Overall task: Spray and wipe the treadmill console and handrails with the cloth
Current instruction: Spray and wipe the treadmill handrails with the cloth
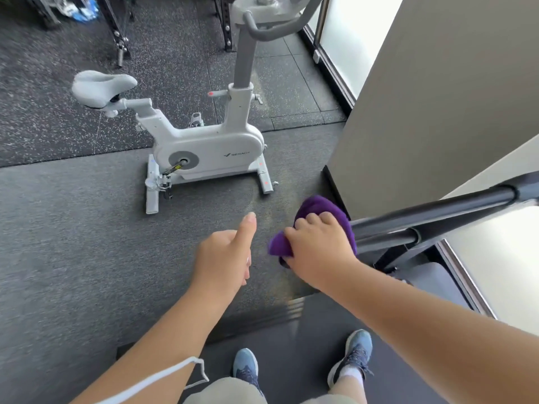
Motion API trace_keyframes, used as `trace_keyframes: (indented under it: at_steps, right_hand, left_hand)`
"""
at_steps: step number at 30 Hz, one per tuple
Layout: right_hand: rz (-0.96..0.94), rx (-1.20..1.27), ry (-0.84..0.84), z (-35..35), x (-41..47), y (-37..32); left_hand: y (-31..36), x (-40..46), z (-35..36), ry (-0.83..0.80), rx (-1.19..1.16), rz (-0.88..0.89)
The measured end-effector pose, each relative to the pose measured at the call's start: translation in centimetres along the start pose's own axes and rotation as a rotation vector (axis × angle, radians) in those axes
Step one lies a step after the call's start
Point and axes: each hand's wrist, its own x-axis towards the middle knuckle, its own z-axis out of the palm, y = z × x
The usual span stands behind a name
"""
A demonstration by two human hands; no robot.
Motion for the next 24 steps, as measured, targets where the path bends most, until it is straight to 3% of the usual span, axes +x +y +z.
trace_keyframes:
  at_steps: [3, 7, 10, 13, 20, 24]
  right_hand:
    - [0.310, 0.270, 0.092, 0.4, -1.8, 8.8]
    - [0.419, 0.476, 0.216, 2.1, -3.9, 14.0]
    - [0.397, 0.391, 0.221, 2.0, -2.3, 9.4]
    - [0.233, 0.334, 0.209, 0.9, -0.9, 3.1]
    - [-0.102, -0.365, -0.192, 1.8, 1.6, -4.9]
    - [-0.124, -0.500, -0.331, 4.4, 3.7, -7.3]
  left_hand:
    - [0.4, 0.0, 0.5, -0.012, 0.004, 0.026]
    - [0.6, -0.8, 1.3, -0.017, 0.015, 0.034]
    - [0.6, -1.1, 1.7, -0.026, -0.001, 0.021]
    - [0.7, -1.2, 1.7, -0.025, -0.008, 0.015]
    - [0.7, -0.6, 0.6, -0.021, 0.001, -0.013]
    - [-0.2, -0.5, -0.4, 0.022, -0.046, -0.033]
